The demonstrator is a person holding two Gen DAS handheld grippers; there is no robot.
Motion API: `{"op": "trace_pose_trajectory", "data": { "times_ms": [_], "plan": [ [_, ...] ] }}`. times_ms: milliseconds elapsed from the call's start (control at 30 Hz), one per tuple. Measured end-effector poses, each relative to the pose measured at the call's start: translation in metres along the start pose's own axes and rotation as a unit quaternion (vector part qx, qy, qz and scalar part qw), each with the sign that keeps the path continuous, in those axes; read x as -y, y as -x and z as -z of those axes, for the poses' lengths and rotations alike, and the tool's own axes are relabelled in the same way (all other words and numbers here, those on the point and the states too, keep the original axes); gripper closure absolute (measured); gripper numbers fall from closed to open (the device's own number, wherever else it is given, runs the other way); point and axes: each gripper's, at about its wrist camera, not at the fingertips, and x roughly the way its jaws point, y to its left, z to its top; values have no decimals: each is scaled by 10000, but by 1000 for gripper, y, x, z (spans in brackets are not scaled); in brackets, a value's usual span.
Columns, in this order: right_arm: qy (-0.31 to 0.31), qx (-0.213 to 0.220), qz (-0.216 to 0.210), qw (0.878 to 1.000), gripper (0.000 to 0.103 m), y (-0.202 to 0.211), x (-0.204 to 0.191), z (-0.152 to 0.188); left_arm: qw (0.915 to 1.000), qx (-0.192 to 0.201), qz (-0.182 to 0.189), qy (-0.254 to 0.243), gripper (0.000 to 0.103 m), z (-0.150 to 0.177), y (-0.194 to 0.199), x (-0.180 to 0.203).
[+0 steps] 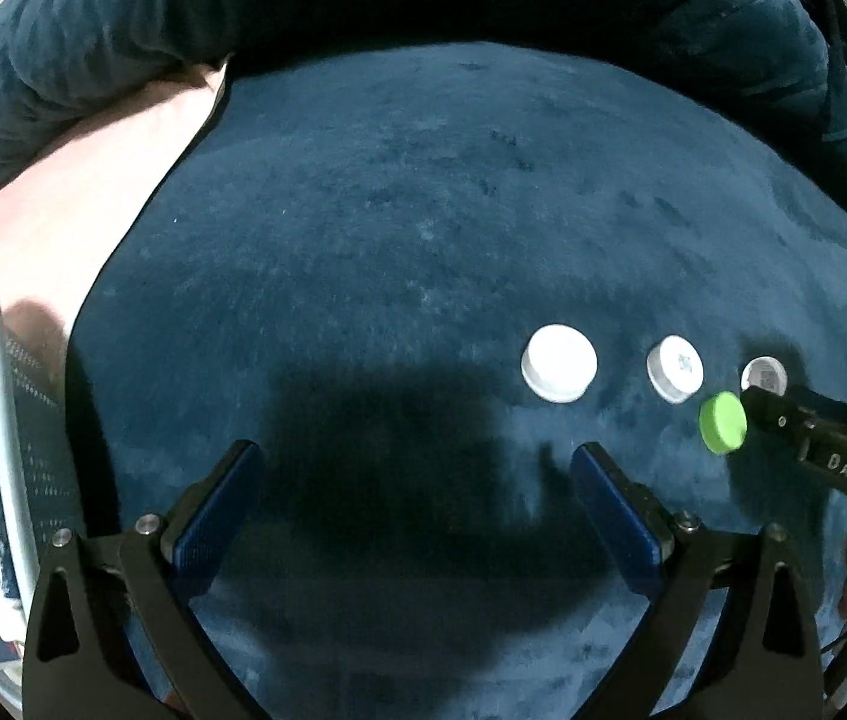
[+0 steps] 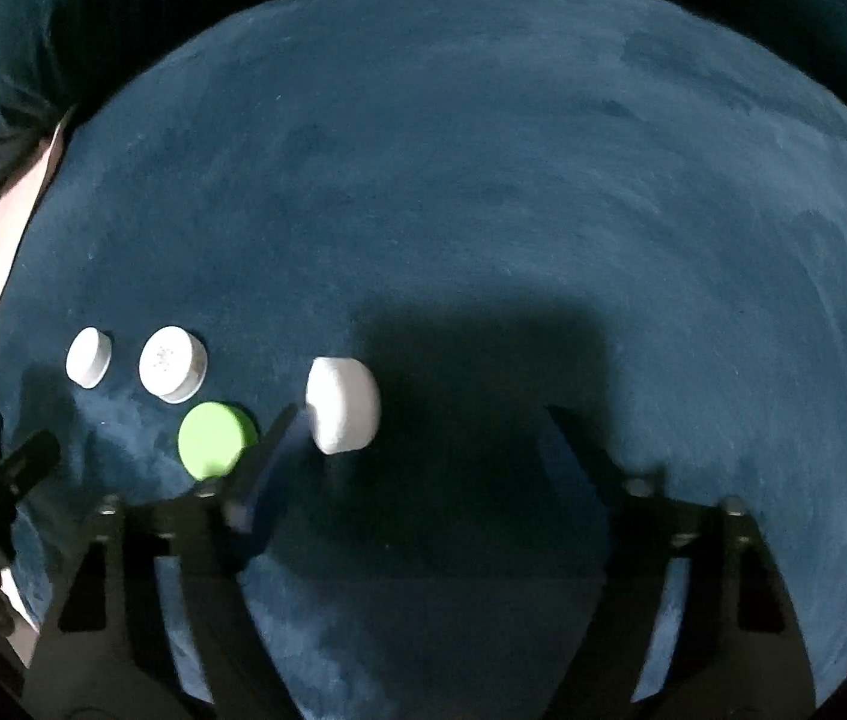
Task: Organize objects
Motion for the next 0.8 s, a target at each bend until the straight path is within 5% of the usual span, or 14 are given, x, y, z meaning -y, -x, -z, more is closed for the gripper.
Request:
{"op": "trace_pose_trajectory", "data": {
  "times_ms": [100,533,633,700,800],
  "plan": [
    [184,108,-17,9998,76,3,0,1,9999,74,96,-33,1,-4,-1,3],
    [-695,21,-992,9926,76,16,46,0,9996,85,13,-268,1,-24,-31,24],
    [-751,192,-994,9920,52,28,51,5,9998,24,79,-163,1,-24,-35,19],
    [-782,358,-852,9926,14,34,55,7,9999,35,118,-109,1,-24,-35,18],
    [-798,503,-762,9926,14,38,46,6,9999,67,122,-29,2,-26,-35,14]
  ]
}}
